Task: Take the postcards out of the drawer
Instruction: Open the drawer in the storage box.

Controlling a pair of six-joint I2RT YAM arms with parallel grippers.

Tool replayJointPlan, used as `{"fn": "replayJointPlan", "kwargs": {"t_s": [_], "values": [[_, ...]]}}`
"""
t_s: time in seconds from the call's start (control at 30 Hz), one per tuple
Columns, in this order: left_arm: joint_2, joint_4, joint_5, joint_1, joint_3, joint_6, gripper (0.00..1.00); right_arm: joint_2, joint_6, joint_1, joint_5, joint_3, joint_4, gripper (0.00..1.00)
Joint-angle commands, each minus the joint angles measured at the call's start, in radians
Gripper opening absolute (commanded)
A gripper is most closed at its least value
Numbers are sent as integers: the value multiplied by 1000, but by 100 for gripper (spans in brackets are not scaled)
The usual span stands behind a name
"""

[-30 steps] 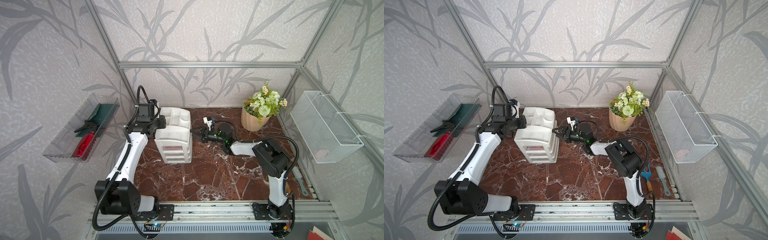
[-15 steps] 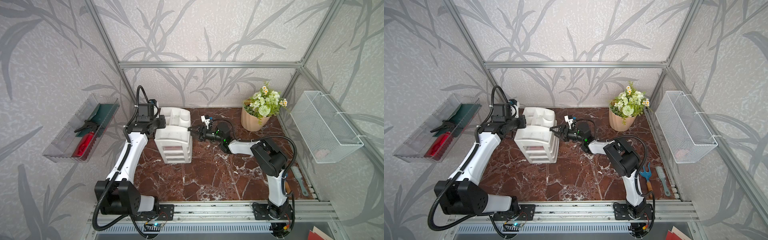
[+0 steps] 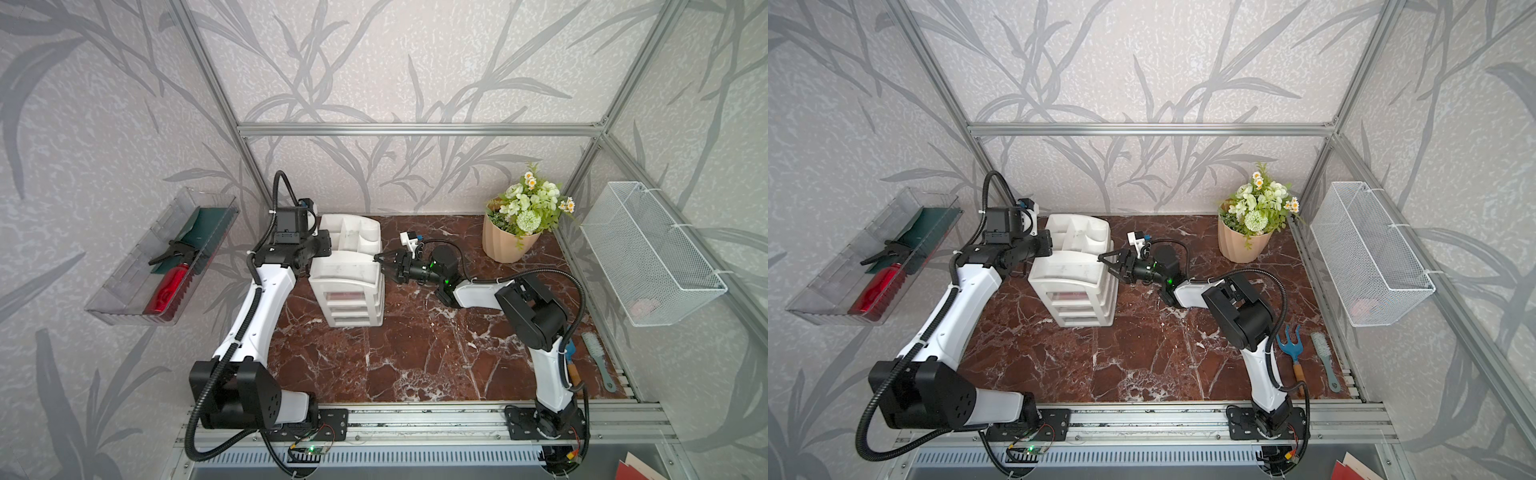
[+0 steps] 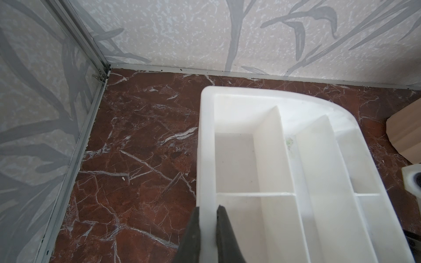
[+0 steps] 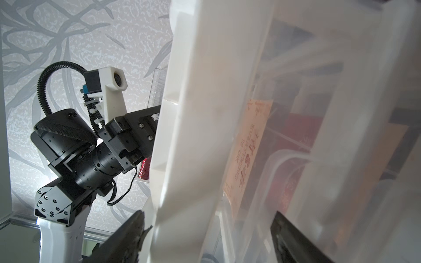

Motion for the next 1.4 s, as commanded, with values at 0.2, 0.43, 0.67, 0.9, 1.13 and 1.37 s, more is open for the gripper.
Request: {"fn": "replayJointPlan", "kwargs": {"t_s": [0.2, 0.43, 0.67, 0.9, 1.13, 1.37], "values": [[32, -51, -10, -11, -10, 29, 0, -4, 80, 11, -26, 30, 172, 83], [30, -51, -51, -26, -15, 43, 0, 15, 152, 8, -23, 37, 256, 81], [35, -58, -68, -33, -11, 49, 0, 13, 211, 3, -19, 35, 333, 79], [41, -66, -83, -35, -7, 51, 0, -26, 210, -3, -13, 27, 333, 79], [43, -67, -90, -36, -7, 54, 0, -53, 214, -9, -16, 26, 333, 79], [49, -70, -98, -36, -4, 56, 0, -79, 207, -31, -13, -10, 333, 78]]}}
